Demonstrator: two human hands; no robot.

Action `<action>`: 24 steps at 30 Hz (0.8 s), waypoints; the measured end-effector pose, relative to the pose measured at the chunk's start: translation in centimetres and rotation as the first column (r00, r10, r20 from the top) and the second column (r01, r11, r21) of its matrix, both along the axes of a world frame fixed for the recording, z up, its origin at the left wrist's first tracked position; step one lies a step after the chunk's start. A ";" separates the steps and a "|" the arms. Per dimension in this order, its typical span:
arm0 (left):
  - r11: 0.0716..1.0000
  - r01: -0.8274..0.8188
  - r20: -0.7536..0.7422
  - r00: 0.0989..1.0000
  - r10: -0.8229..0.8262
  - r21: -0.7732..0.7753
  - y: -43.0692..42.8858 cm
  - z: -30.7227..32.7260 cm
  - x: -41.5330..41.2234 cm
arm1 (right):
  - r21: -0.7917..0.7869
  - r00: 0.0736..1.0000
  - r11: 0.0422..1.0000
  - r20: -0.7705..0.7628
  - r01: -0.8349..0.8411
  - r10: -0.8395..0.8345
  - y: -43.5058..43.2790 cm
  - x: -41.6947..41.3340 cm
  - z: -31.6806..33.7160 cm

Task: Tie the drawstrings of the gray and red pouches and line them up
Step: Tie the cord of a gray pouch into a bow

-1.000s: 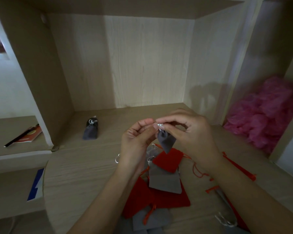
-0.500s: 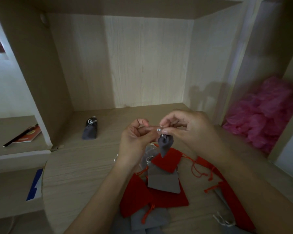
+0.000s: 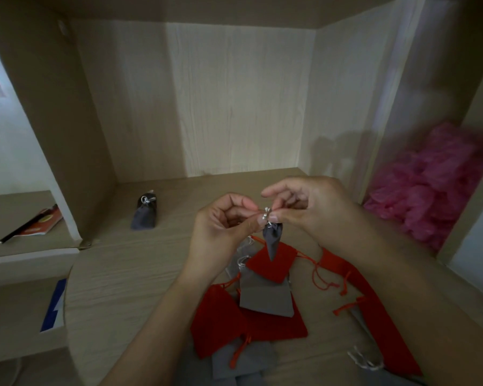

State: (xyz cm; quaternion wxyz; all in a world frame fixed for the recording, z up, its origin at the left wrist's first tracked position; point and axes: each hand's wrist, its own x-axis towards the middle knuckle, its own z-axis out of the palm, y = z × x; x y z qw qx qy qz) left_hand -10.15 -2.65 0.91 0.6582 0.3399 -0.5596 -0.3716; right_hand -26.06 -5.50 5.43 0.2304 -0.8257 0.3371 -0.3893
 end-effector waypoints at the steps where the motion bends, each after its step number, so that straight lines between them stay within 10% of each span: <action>1: 1.000 0.004 0.010 1.000 -0.004 -0.006 0.0 0.0 0.1 | 0.002 1.000 1.000 -0.013 0.005 -0.005 0.1 0.0 0.1; 24: 0.998 0.000 -0.176 0.984 0.010 0.061 0.1 0.0 -0.1 | -0.031 0.975 0.997 0.206 -0.076 0.080 0.3 1.0 -0.9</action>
